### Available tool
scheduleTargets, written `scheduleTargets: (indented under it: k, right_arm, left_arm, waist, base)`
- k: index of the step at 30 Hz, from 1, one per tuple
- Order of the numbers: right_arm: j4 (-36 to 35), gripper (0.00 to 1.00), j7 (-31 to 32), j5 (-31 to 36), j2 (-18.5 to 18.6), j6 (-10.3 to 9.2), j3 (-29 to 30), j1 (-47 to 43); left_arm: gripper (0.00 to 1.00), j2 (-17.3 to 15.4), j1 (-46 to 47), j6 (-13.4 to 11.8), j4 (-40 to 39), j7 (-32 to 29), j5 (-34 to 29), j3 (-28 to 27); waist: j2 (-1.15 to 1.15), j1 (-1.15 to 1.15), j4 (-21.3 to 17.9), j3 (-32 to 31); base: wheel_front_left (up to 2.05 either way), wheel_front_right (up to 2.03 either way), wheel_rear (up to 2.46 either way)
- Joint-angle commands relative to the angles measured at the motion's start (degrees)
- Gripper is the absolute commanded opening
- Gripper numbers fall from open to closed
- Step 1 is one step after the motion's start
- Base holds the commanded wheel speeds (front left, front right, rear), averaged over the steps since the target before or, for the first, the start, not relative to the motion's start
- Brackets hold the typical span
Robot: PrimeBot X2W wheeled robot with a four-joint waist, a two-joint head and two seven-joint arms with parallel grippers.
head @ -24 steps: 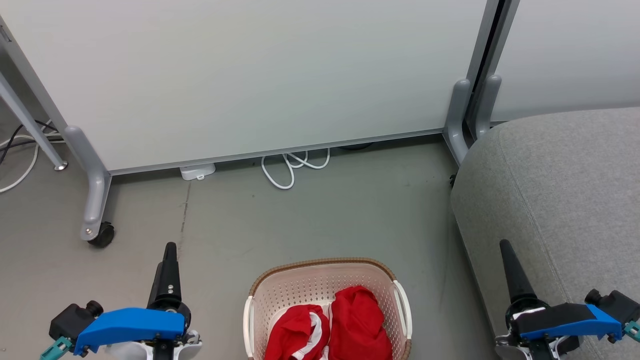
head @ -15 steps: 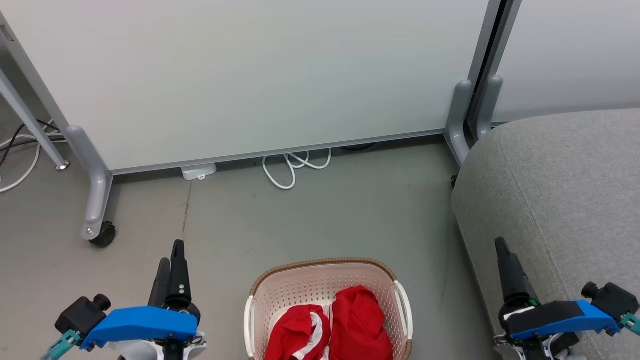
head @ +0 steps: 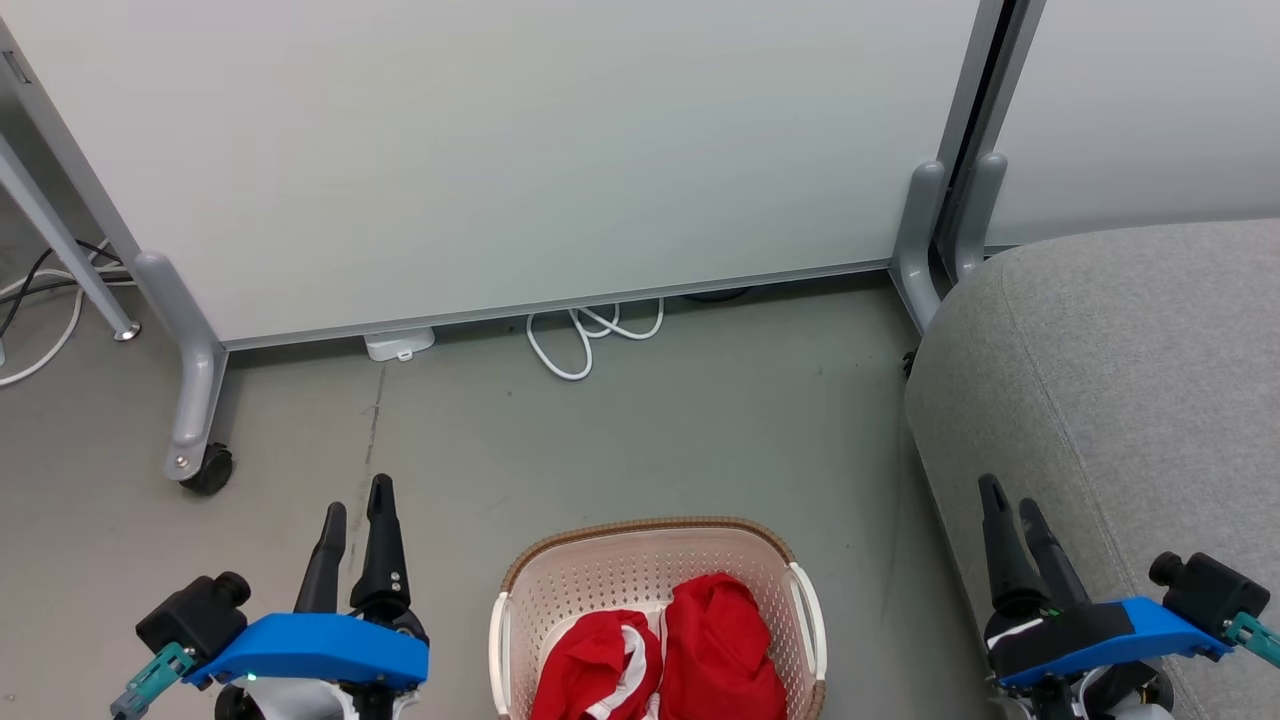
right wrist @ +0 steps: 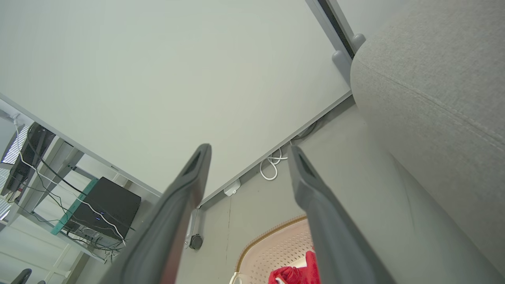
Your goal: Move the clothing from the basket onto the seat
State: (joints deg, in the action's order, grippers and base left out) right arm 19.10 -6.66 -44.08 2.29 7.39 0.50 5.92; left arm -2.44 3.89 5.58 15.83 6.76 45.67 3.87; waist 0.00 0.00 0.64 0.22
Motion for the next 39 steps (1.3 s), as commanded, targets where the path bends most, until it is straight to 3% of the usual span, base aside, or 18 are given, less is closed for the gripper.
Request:
scheduleTargets:
  k: [1,39]
  right_arm:
    - [-0.46,1.0,-0.54,1.87,0.49,0.08,-0.19,1.55]
    - [0.33,1.0,-3.92,22.44,0.69,0.14,-0.78,2.17]
  left_arm:
    - [1.0,-0.44,1.35,-0.01,-0.45,0.64,-2.05,0.23]
    - [1.0,-0.5,3.02,-0.35,3.15,5.73,-22.4,4.17]
  waist:
    - [0.0,0.0,0.02,0.01]
    - [0.0,0.0,0.36,-0.1]
  base:
    - [0.0,0.0,0.0]
    - [0.0,0.0,0.0]
